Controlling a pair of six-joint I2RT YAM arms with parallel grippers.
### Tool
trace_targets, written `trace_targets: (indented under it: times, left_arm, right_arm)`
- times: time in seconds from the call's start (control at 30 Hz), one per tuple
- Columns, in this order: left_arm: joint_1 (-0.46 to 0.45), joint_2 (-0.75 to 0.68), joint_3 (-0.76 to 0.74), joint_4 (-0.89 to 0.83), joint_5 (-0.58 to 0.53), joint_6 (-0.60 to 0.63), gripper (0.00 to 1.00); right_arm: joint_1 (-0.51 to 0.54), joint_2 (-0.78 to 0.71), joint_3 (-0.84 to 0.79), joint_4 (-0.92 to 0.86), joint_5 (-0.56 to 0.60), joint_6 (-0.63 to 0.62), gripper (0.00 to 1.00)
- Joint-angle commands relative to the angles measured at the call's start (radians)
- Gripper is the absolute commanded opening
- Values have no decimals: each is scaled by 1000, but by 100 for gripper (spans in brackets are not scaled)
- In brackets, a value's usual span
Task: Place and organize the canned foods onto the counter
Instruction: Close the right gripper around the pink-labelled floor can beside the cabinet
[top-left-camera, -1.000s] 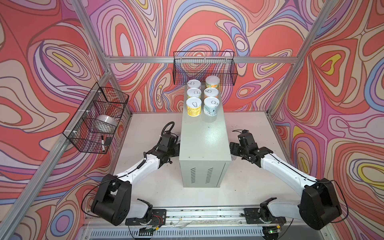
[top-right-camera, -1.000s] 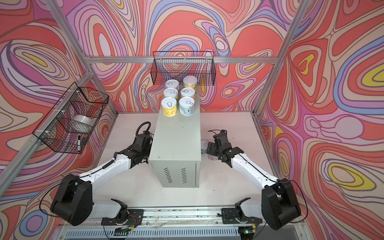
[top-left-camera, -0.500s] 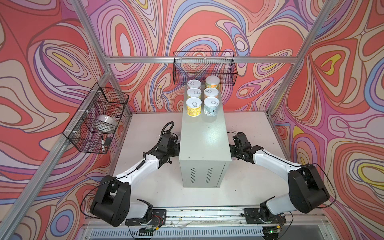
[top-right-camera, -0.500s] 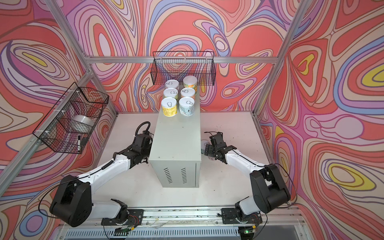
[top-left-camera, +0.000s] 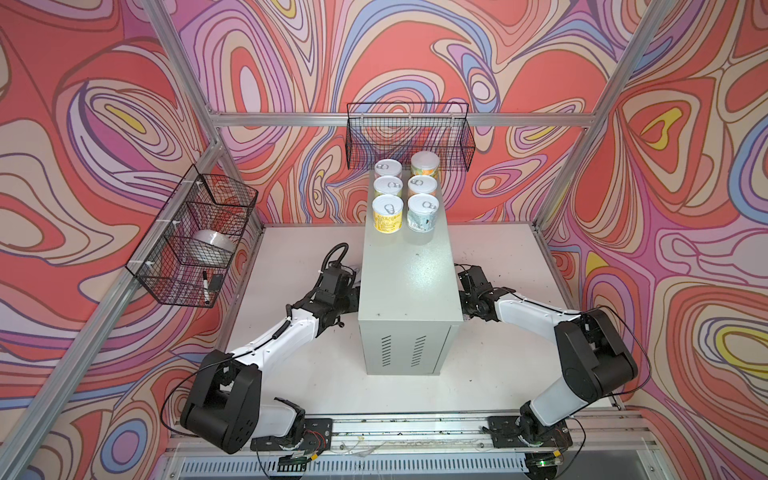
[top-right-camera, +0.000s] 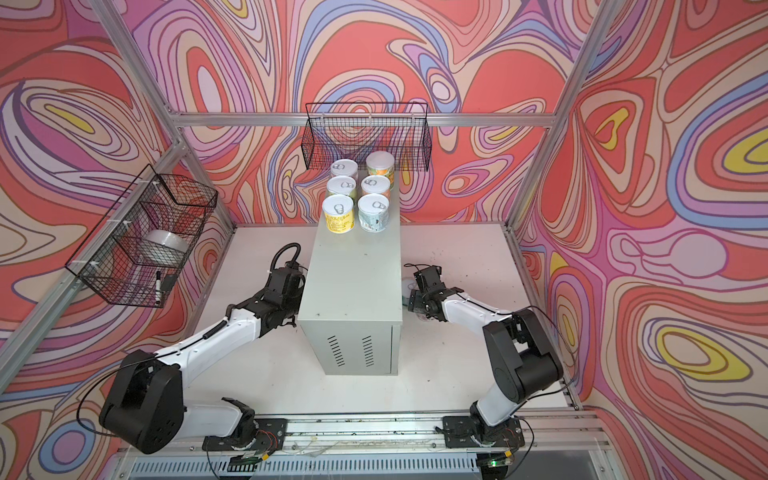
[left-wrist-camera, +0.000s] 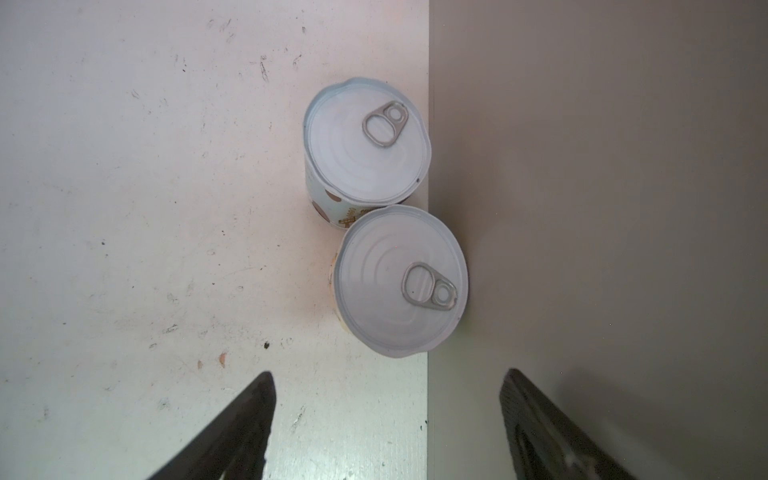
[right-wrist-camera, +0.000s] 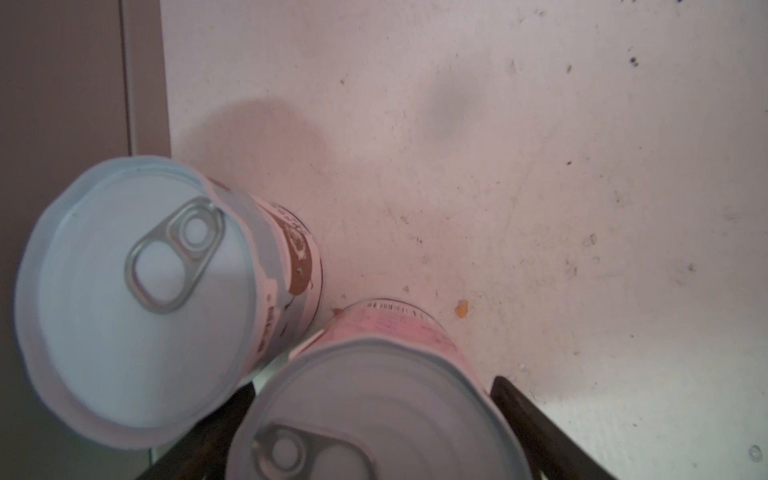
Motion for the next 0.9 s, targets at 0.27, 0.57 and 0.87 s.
trace_targets:
  times: [0.27, 0.57, 0.87]
  left_arm:
    - [-5, -9, 31, -6, 6, -3, 85]
    - [-5, -8, 37, -15, 15, -5, 85]
    - [-6, -30, 40, -33, 17, -4, 85]
  right_arm:
    - [-6, 33, 13, 58, 10, 14, 82]
    - [-6, 9, -21, 54, -2, 20, 52]
    - [-6, -154, 25, -111, 8, -21, 0]
